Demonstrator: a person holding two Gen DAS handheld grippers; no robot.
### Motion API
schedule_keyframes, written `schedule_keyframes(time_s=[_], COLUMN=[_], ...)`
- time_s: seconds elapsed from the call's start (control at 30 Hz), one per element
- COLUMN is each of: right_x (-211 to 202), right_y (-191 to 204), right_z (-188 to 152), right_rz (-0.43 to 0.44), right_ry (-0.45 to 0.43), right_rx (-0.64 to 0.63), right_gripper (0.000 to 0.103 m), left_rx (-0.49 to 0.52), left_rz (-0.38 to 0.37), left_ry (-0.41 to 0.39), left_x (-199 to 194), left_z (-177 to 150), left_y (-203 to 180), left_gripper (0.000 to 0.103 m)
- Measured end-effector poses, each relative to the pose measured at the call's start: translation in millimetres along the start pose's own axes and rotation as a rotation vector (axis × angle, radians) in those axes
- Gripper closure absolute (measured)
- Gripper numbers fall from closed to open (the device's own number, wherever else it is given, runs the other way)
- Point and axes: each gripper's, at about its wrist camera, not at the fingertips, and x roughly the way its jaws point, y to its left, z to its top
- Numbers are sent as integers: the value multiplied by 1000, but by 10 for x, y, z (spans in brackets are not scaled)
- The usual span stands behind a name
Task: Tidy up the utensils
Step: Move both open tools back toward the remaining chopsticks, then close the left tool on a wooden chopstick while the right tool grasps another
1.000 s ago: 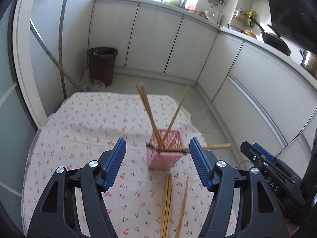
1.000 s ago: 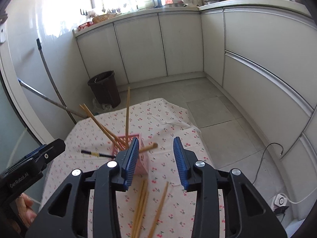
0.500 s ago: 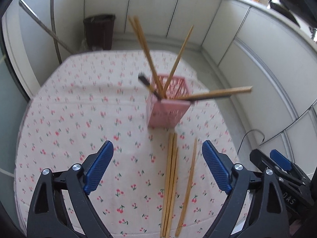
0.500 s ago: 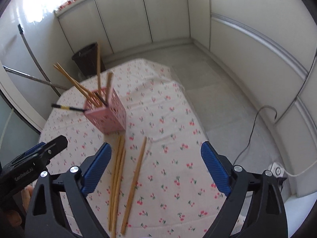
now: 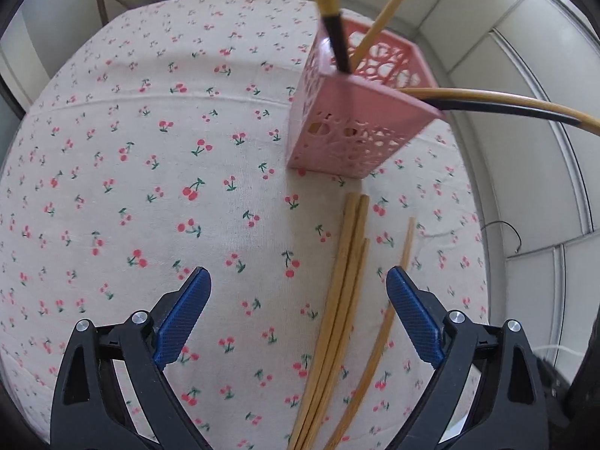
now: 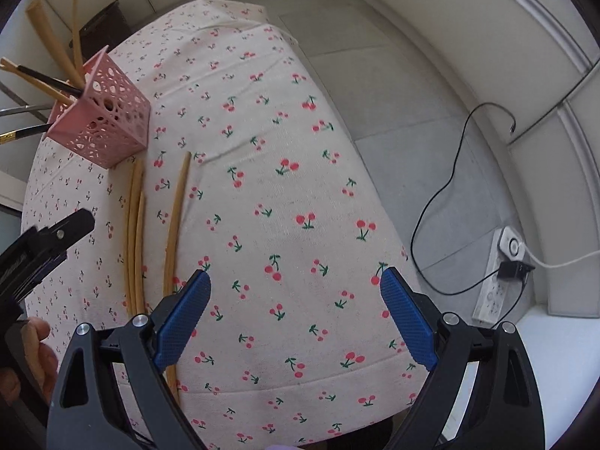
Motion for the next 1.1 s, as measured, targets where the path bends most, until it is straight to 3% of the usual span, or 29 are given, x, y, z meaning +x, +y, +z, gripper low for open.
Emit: schedule_keyframes(time_s=[0.5,0.6,0.7,0.87,0.93,1.1], right_x=[37,52,74,135,141,154], right_y=[-116,-120,-132,-122,-103,63], right_z=[98,105,109,158,182,273], right_rz=[68,65,56,60,65,83], right_ry=[44,47,48,57,48,23], right_rx=[71,72,70,89,101,106], right_gripper=[14,14,14,14,14,14], left_rx=[1,30,103,179,182,131], left_rz=[112,145,196,167,139,43], left_ry=[-36,-59,-87,-83,-66,11], left_x=[386,427,460,439,400,314], left_z=[114,108,79,-7,-55,-151], left_y=[-113,-201,-338,-471,-424,-165], left_gripper=[19,26,46,90,96,96])
